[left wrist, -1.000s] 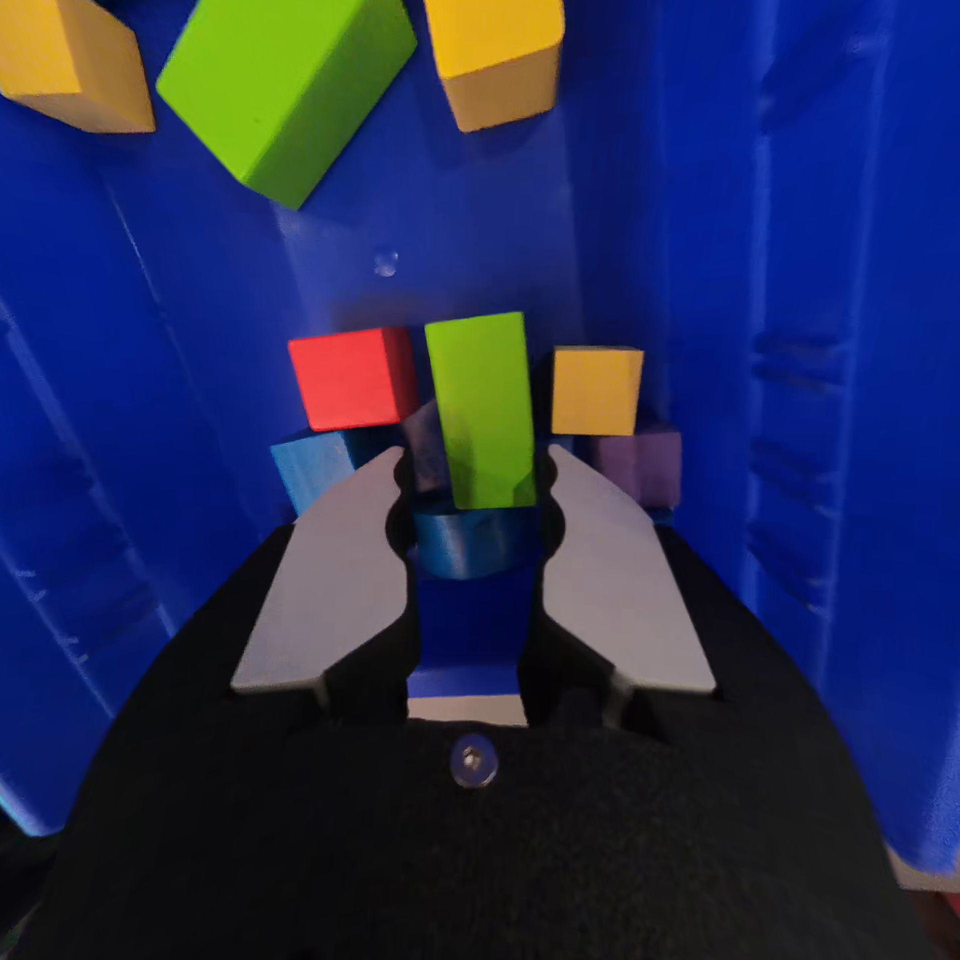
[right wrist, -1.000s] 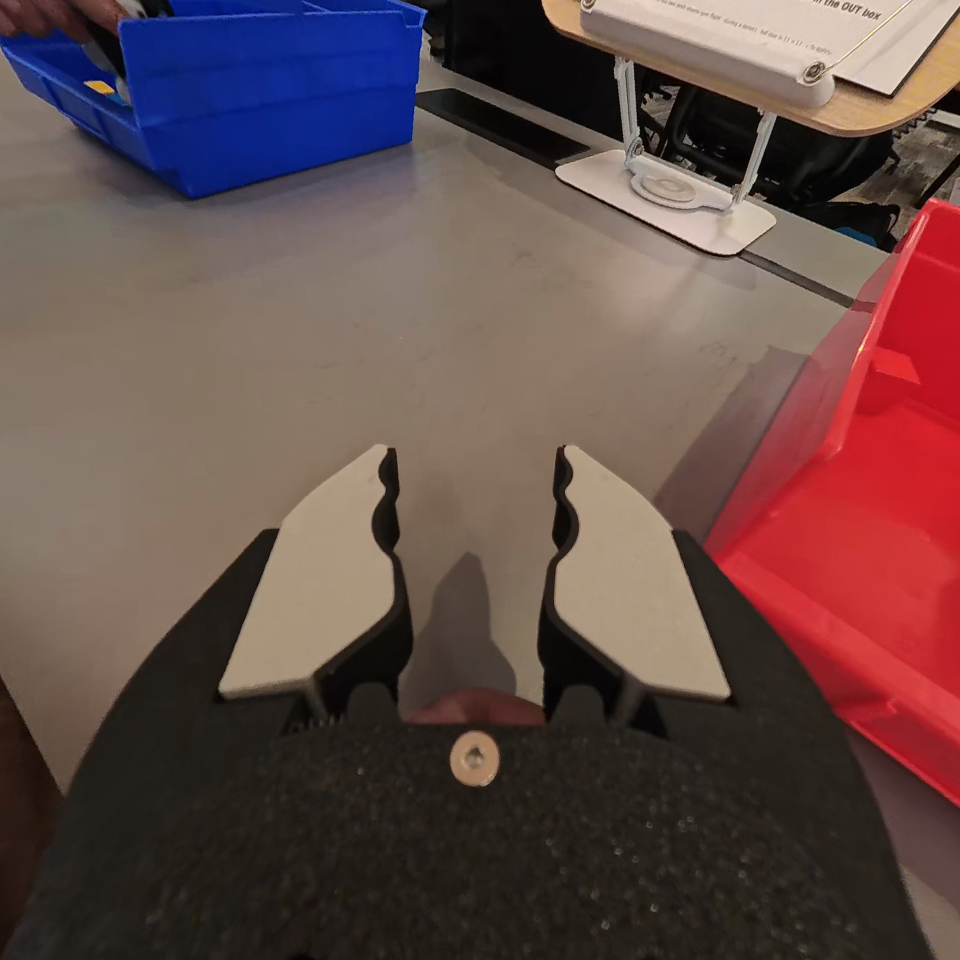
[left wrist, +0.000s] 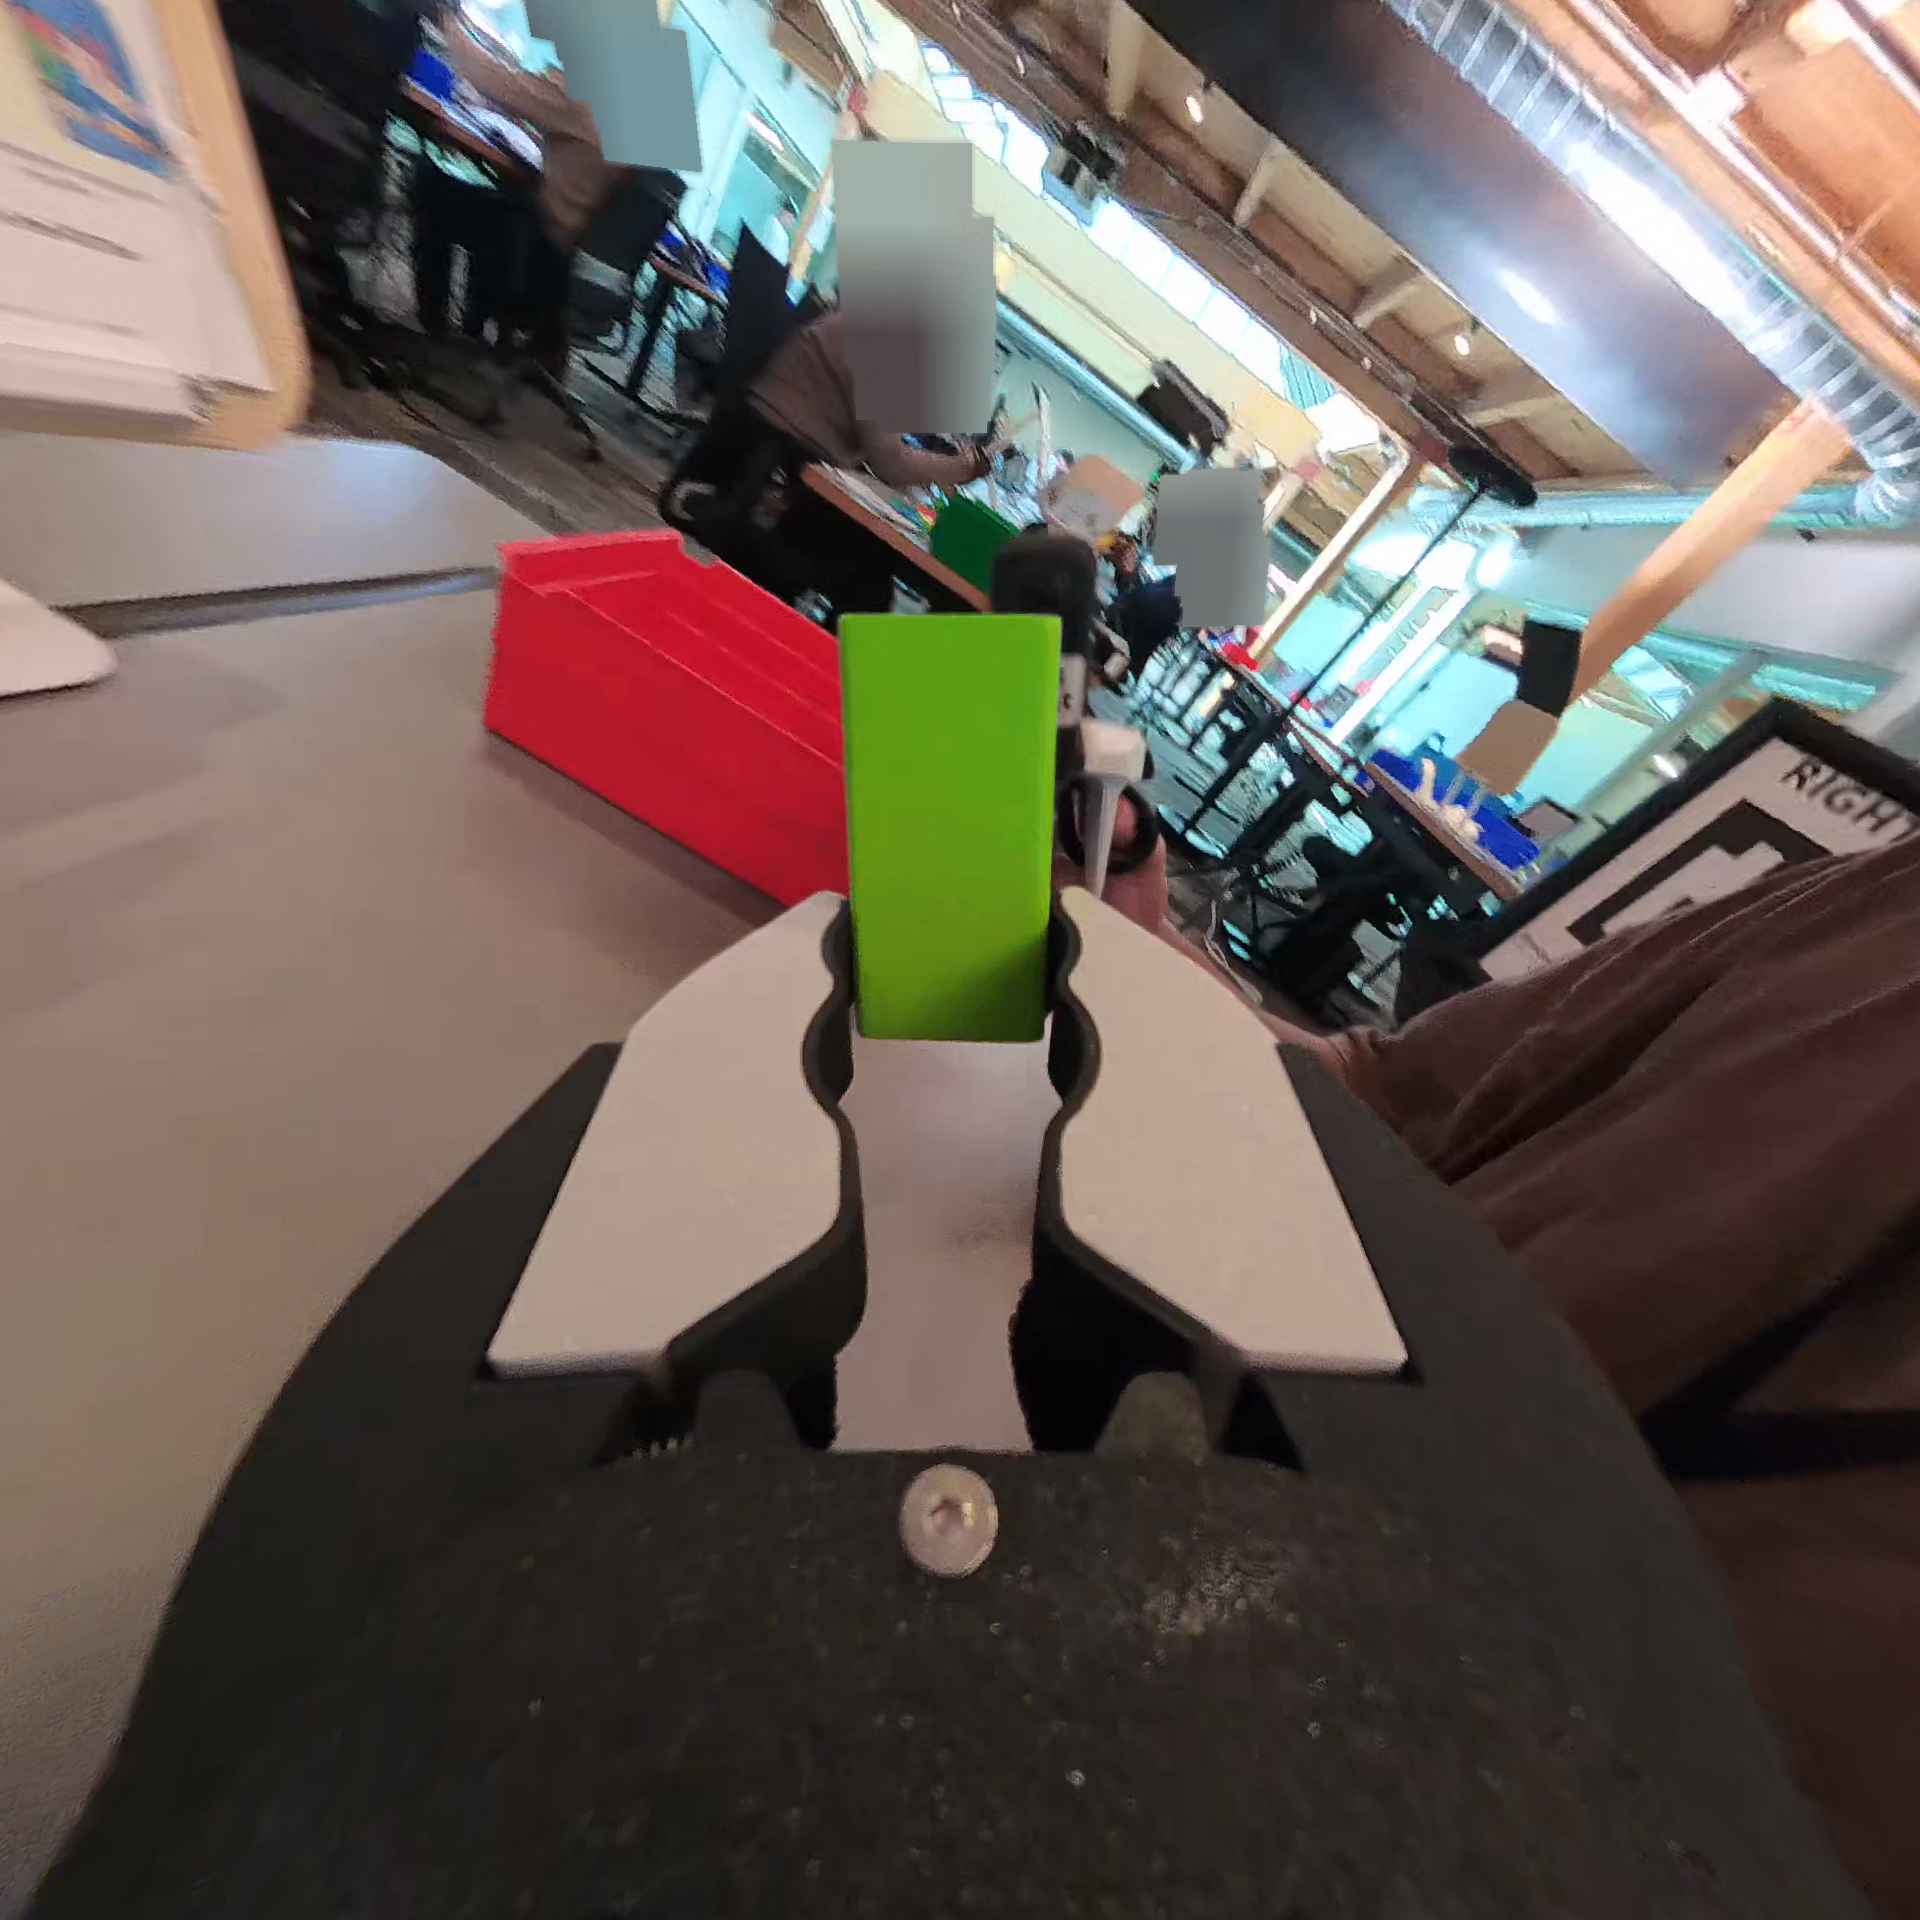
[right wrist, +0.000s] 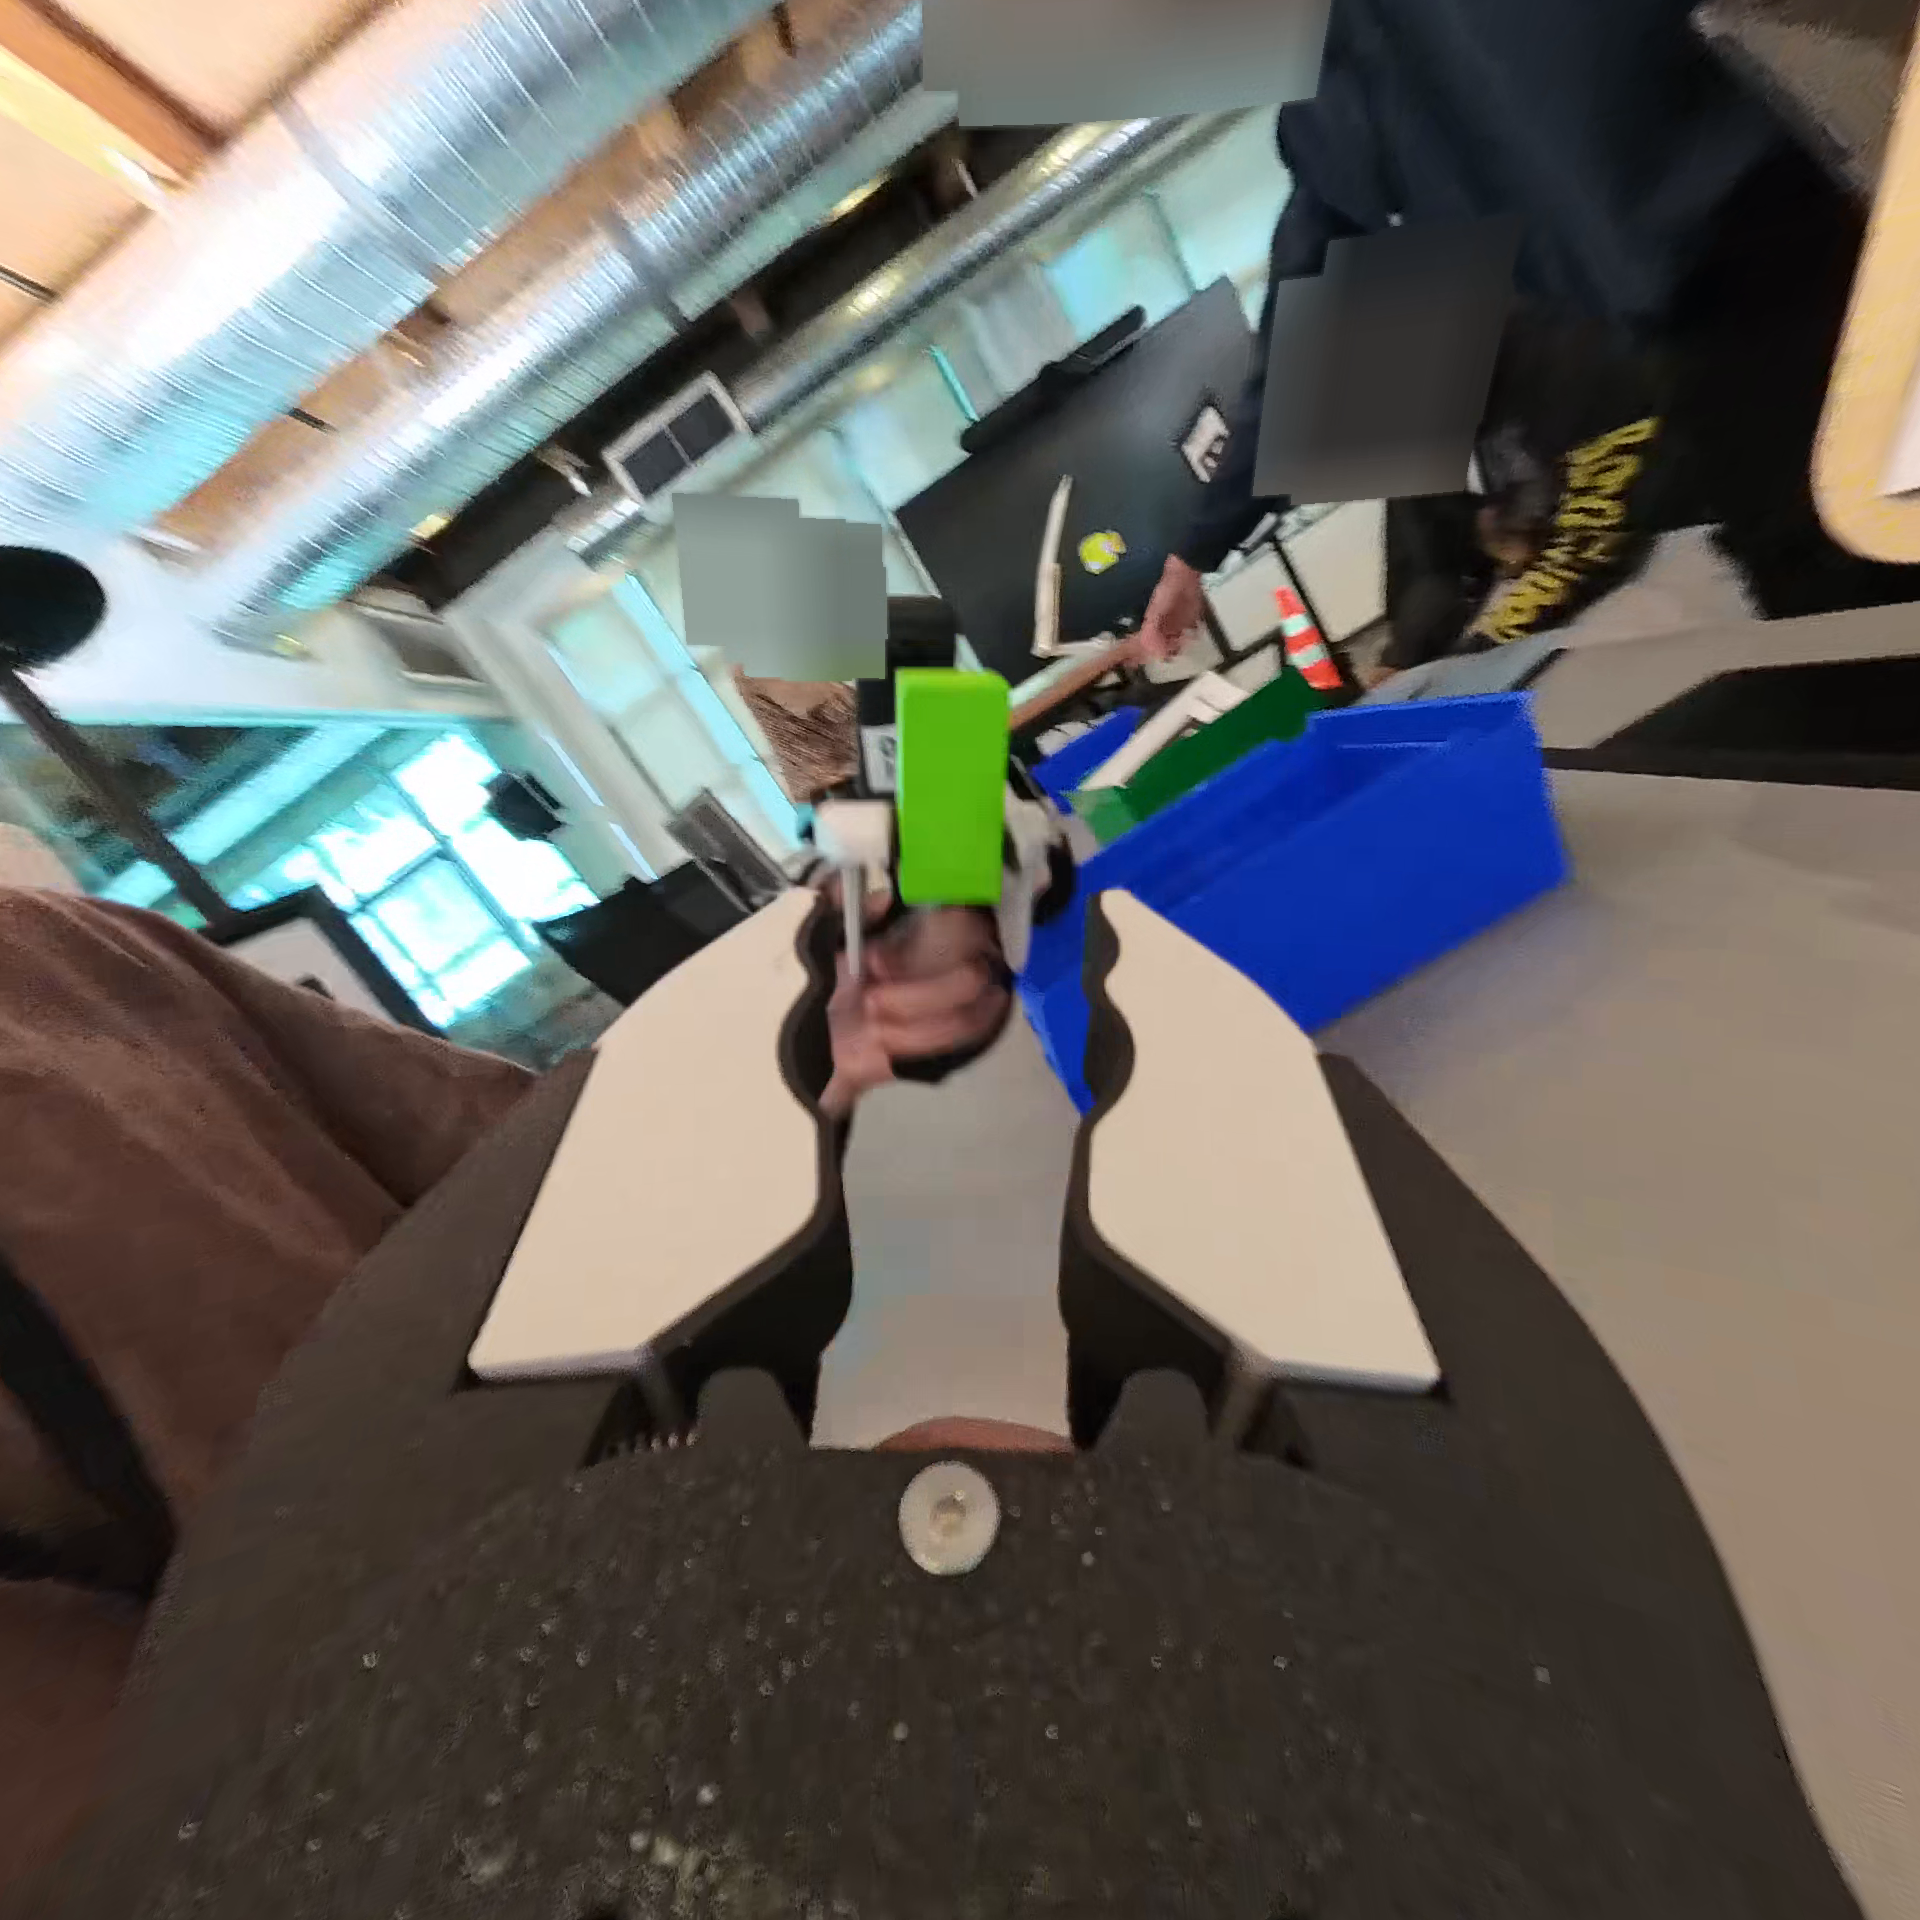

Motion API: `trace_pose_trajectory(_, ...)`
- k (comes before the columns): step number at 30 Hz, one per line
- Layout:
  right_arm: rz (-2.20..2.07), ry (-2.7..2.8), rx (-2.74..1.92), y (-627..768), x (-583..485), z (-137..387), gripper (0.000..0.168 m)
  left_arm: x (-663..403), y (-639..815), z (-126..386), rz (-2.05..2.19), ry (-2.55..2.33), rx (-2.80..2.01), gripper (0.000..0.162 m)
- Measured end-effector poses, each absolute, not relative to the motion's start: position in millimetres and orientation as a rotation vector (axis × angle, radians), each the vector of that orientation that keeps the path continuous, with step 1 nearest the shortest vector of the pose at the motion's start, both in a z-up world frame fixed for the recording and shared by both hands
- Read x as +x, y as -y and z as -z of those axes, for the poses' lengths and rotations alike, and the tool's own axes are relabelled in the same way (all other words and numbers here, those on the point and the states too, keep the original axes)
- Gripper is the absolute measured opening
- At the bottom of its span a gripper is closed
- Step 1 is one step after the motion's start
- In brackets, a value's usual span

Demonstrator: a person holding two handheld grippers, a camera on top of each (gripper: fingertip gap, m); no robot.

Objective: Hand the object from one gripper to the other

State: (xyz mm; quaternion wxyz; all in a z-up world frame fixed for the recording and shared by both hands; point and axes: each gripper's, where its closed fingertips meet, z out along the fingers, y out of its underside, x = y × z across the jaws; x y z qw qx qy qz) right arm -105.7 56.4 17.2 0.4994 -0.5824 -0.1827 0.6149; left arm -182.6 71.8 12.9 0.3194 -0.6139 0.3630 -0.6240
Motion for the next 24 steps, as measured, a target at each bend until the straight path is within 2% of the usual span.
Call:
trace_pose_trajectory(8, -1.528, 0.451, -1.475, -65.5, -117.3, -0.9, 0.051, -104.6, -50.6, 15.5, 1.691, -1.065, -1.632, 0.034)
trace_pose_trajectory(10, -1.582, 0.412, -1.444, -63.5, -112.3, -1.7, 0.049, -95.0, -48.5, 21.8, 1.682, -1.081, -1.640, 0.034)
trace_pose_trajectory(12, -1.585, 0.393, -1.451, -63.8, -106.9, 2.0, 0.033, -87.6, -45.4, 26.5, 1.689, -1.091, -1.645, 0.034)
trace_pose_trajectory(17, -1.552, 0.352, -1.504, -64.8, -96.6, 9.3, 0.033, -83.7, -44.7, 35.7, 1.678, -1.016, -1.723, 0.034)
trace_pose_trajectory(19, -1.491, 0.334, -1.517, -65.8, -81.2, 0.6, 0.033, -94.3, -40.2, 43.8, 1.594, -1.017, -1.761, 0.055)
trace_pose_trajectory(20, -1.453, 0.322, -1.513, -65.5, -68.0, -9.8, 0.033, -102.9, -36.6, 49.6, 1.533, -1.023, -1.776, 0.059)
trace_pose_trajectory(24, -1.031, 0.332, -1.644, -68.8, 11.4, -42.6, 0.033, -148.5, -19.8, 79.7, 1.209, -1.052, -1.822, 0.058)
